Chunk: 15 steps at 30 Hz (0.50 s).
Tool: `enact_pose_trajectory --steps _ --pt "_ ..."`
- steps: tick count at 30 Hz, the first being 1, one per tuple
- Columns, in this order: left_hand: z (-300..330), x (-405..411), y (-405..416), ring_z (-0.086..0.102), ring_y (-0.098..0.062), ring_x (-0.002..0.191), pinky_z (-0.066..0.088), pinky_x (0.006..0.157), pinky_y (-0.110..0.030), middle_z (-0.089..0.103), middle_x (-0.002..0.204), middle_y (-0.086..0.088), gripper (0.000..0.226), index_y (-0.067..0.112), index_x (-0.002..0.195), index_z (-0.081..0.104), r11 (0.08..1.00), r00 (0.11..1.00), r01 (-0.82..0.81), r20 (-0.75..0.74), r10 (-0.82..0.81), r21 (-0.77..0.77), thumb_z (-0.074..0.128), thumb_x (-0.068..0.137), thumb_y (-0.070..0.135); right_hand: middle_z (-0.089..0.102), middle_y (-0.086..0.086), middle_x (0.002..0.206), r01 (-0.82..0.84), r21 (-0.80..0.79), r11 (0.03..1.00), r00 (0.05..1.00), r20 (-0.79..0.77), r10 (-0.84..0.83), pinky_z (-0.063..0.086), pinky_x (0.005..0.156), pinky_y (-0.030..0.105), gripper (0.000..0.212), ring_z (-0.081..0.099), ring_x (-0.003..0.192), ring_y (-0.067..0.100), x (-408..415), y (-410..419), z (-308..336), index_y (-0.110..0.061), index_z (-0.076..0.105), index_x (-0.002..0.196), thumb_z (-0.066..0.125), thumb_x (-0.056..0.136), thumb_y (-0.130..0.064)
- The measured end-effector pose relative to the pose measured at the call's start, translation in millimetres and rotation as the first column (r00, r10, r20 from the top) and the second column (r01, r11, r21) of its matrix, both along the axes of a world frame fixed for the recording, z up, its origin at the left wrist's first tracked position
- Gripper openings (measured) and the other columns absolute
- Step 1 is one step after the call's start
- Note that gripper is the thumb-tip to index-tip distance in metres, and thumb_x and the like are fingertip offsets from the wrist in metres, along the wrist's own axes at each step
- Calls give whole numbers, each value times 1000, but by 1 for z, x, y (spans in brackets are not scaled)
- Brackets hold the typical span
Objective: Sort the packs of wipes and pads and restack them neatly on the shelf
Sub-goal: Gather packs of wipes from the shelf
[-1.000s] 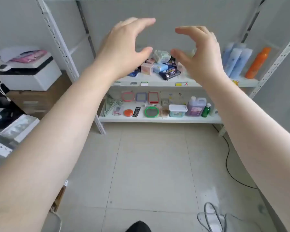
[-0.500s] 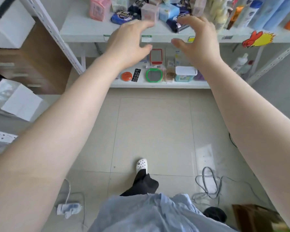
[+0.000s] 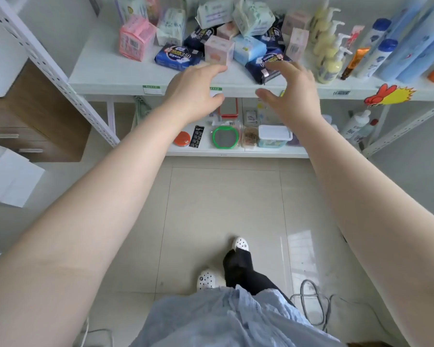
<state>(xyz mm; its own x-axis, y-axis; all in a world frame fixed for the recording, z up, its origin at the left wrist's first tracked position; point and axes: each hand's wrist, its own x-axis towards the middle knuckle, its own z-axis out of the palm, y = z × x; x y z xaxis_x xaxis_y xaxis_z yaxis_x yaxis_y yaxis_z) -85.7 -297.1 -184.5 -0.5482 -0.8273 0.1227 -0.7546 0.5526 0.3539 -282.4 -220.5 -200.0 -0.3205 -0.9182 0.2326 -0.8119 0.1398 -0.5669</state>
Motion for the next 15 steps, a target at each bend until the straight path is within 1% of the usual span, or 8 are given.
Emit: enact_pose_trajectory --steps 6,10,12,15 --pt "-8 -40 -51 45 -21 130 40 100 -34 48 143 3 57 29 142 43 1000 999 -27 -16 28 15 58 86 32 54 3 131 -54 23 998 998 17 53 35 94 28 53 43 125 24 -35 -58 -7 -24 52 136 67 86 -35" --pt "-15 -54 -83 45 -22 129 42 101 -37 48 142 2 58 30 141 44 998 998 -50 -21 51 26 58 85 34 52 1 134 -64 37 997 998 17 64 37 88 28 53 42 128 22 -55 -95 -8 -27 52 135 67 86 -36" --pt "-15 -60 -100 47 -23 128 43 101 -39 49 141 0 59 28 142 43 998 998 -51 -23 52 31 59 85 33 52 0 135 -59 37 998 998 11 58 38 91 30 53 41 129 22 -64 -115 -8 -27 52 136 67 86 -37" --pt "-13 -69 -127 47 -24 127 42 100 -36 50 140 -1 58 25 143 43 999 999 -38 -13 38 12 58 87 30 54 3 133 -67 39 997 998 9 66 43 98 37 54 44 127 25 -78 -144 -11 -25 53 135 69 84 -37"
